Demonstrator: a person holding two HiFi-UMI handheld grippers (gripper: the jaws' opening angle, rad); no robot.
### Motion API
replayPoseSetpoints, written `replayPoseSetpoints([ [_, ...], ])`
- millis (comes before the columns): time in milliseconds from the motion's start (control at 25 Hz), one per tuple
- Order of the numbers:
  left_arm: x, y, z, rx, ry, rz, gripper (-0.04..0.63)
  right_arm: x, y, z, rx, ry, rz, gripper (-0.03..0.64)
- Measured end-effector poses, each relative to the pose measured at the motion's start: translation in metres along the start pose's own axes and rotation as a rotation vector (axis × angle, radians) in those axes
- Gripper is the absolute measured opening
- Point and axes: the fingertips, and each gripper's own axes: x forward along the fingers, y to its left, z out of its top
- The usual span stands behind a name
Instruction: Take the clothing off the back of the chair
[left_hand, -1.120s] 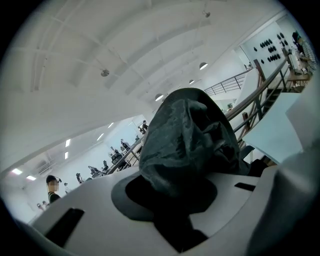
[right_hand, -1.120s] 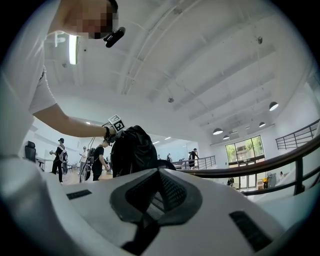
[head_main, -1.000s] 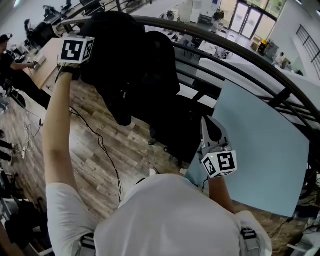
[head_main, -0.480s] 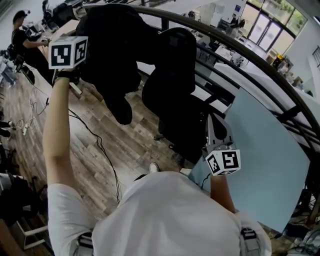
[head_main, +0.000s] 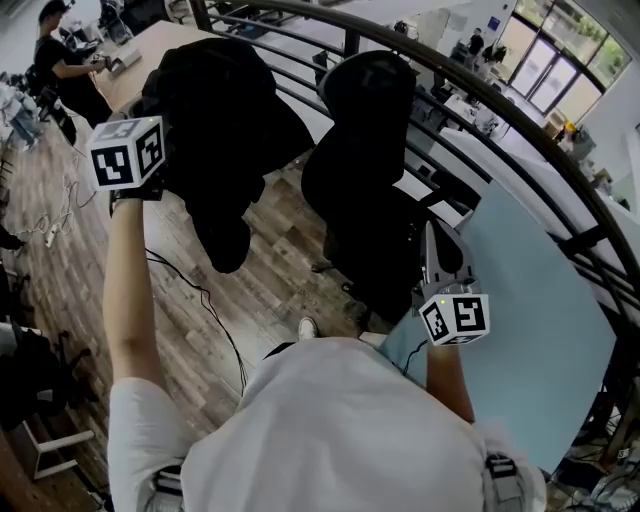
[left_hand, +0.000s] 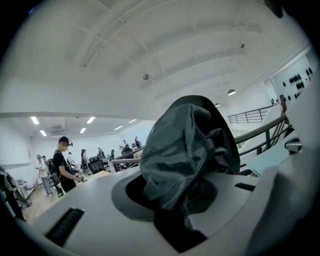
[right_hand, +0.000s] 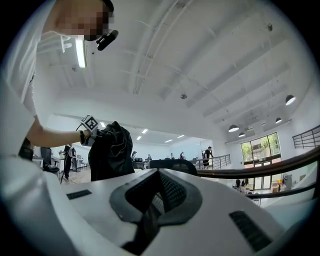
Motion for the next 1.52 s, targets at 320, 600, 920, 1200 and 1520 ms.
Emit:
replayPoseSetpoints([
  [320,-0.051,0.002,-0.043,-0.088,-0.042,0.032,0.11,0.011,0.008,-0.003,-0.01,0.015,0.024,0.02],
  [600,-0.092,-0.002,-0.092,-0.33,-0.097,-0.005,0.109,0.019,0.008,-0.001,-0.019,0.018,0.014,0.02],
  [920,-0.107,-0.019,-0.146,-0.376,-0.082,0.048,0.109,0.027,0.001,0.0,-0.022,0.014,0.009,0.02],
  [1200,-0.143,-0.015,-0.189,-0.393,-0.04,0.182,0.109,0.027,-0.018,0.0,-0.022,0.014,-0.025,0.02],
  [1520,-0.171,-0.005,-0.187,-0.389,-0.076,0.293,0.109,0.025,-0.055,0.011,-0.029,0.001,-0.106,0.02],
])
